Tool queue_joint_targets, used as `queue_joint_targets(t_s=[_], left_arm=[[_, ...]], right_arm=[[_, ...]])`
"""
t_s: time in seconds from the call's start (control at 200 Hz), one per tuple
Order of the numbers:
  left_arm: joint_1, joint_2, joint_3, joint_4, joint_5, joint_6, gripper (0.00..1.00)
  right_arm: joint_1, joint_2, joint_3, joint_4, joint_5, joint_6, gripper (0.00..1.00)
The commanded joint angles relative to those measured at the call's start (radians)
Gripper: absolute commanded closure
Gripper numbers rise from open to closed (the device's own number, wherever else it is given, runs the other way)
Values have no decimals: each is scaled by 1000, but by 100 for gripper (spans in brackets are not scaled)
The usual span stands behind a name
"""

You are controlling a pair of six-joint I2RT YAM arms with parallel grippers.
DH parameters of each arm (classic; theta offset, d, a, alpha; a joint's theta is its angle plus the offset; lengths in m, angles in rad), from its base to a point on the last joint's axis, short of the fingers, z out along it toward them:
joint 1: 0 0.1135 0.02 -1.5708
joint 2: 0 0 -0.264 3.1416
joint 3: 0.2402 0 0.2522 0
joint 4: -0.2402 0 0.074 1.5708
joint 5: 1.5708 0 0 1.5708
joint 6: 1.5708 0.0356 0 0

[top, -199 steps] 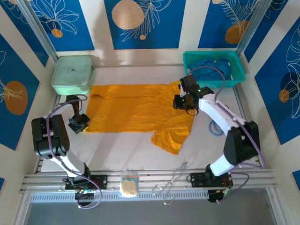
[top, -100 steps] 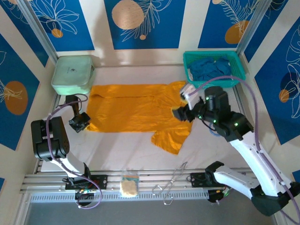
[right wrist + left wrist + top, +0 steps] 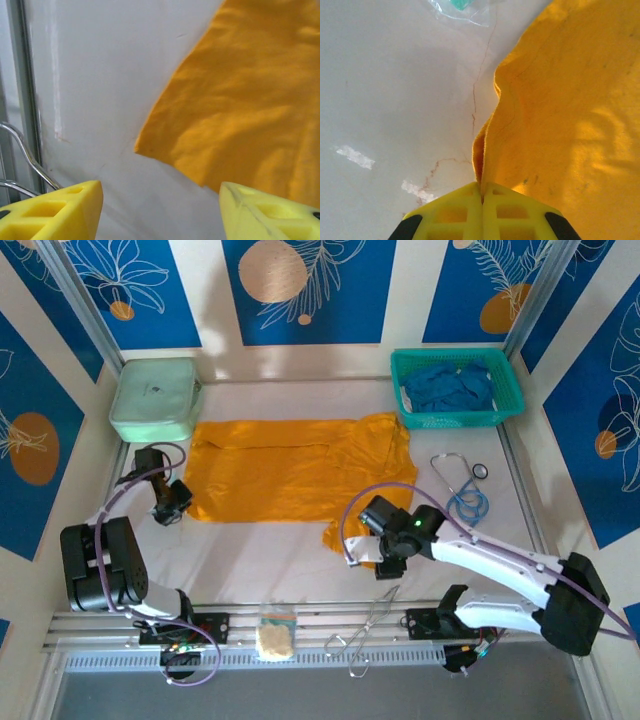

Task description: Fold and stack the t-shirts

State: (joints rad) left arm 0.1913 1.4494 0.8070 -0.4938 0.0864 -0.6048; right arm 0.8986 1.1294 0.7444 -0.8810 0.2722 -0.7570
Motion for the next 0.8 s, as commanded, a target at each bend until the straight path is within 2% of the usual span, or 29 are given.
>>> queue_joint_targets(t_s=[0.0,0.185,0.555,0.66,0.795], left_arm=[[-6,-46,-26,3,21,-10,100],[-6,-86,-40,0,21,-3,100],[-7,-96,-39,0,19,16,100],[-7,-101,-44,7,18,15,100],[-7,-106,-42,5,6,18,100]], right_arm=[[26,41,-25,54,7,-39,37],[58,135,-61,125,22,0,41],[47,254,-69,158,54,-6,48],[32,313,-60,150,91,-16,55],[4,386,-26,167,112,-1,70]])
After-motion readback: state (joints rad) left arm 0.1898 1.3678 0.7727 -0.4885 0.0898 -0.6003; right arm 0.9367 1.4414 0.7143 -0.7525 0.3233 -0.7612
